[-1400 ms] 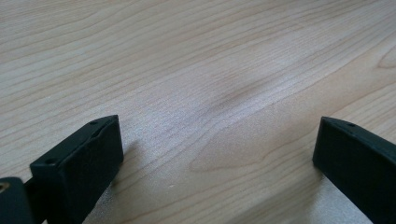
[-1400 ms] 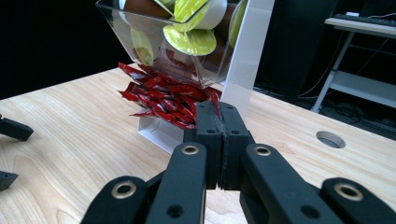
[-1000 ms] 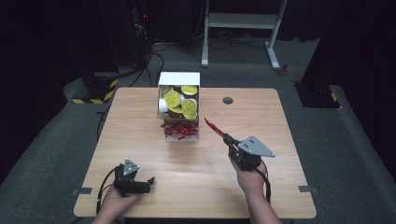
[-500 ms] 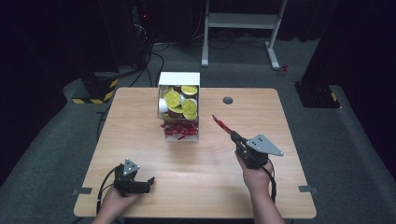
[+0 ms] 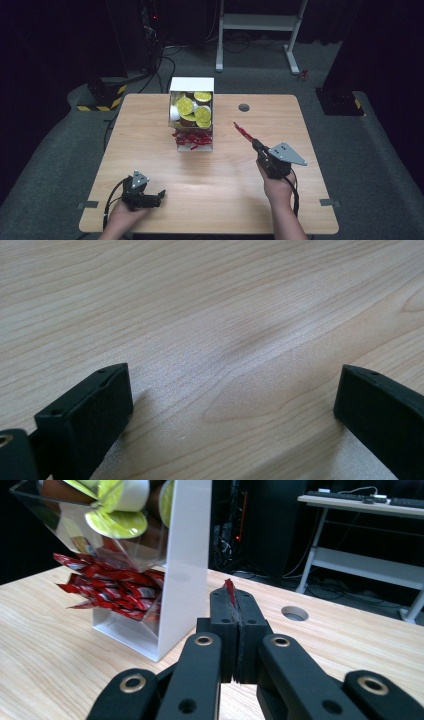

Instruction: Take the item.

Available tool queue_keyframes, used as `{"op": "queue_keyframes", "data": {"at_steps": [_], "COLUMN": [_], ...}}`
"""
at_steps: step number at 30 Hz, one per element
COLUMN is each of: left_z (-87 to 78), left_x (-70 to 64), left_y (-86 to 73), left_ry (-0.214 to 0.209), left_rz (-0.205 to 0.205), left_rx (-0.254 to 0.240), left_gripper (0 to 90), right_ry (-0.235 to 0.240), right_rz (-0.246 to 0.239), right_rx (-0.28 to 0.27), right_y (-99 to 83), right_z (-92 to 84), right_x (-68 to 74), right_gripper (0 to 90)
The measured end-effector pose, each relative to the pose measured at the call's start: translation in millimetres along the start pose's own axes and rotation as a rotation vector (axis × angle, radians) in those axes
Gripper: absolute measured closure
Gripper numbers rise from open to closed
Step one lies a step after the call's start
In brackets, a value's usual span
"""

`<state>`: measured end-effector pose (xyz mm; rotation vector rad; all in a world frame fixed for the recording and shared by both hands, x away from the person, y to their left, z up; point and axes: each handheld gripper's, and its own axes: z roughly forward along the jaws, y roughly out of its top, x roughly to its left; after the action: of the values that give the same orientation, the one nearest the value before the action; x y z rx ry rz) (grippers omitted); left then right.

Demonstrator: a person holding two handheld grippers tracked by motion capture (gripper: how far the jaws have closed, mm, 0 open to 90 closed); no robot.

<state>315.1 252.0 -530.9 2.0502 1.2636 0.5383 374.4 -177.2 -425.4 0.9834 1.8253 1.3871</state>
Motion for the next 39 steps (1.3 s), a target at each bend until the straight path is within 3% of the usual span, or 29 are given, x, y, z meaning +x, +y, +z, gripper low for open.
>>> {"op": "queue_keyframes", "data": {"at_steps": [22,29,33,39], "left_z": [-2.7,-2.0,-1.9,-1.9], "left_x": [-1.5,-1.4,-1.5,-1.4], "left_y": [-2.3,-1.7,-1.7,-1.6], "left_ry": [0.004,-0.007,-0.006,-0.007], "left_rz": [0.005,0.002,0.002,0.002], "left_rx": [-0.005,-0.004,-0.005,-0.004], "left_gripper": [4.3,4.2,4.1,4.2], "right_ry": [-0.116,-0.148,-0.182,-0.189], "right_rz": [0.003,0.041,0.034,0.046], "right_rx": [0.069,0.085,0.119,0.135], "right_y": [-18.7,-27.2,-33.4,-38.7], "right_z": [9.5,5.7,4.9,6.6], "right_x": [-34.1,-48.8,-55.4,-59.9], "right_gripper": [89.6,89.6,89.7,89.6]}}
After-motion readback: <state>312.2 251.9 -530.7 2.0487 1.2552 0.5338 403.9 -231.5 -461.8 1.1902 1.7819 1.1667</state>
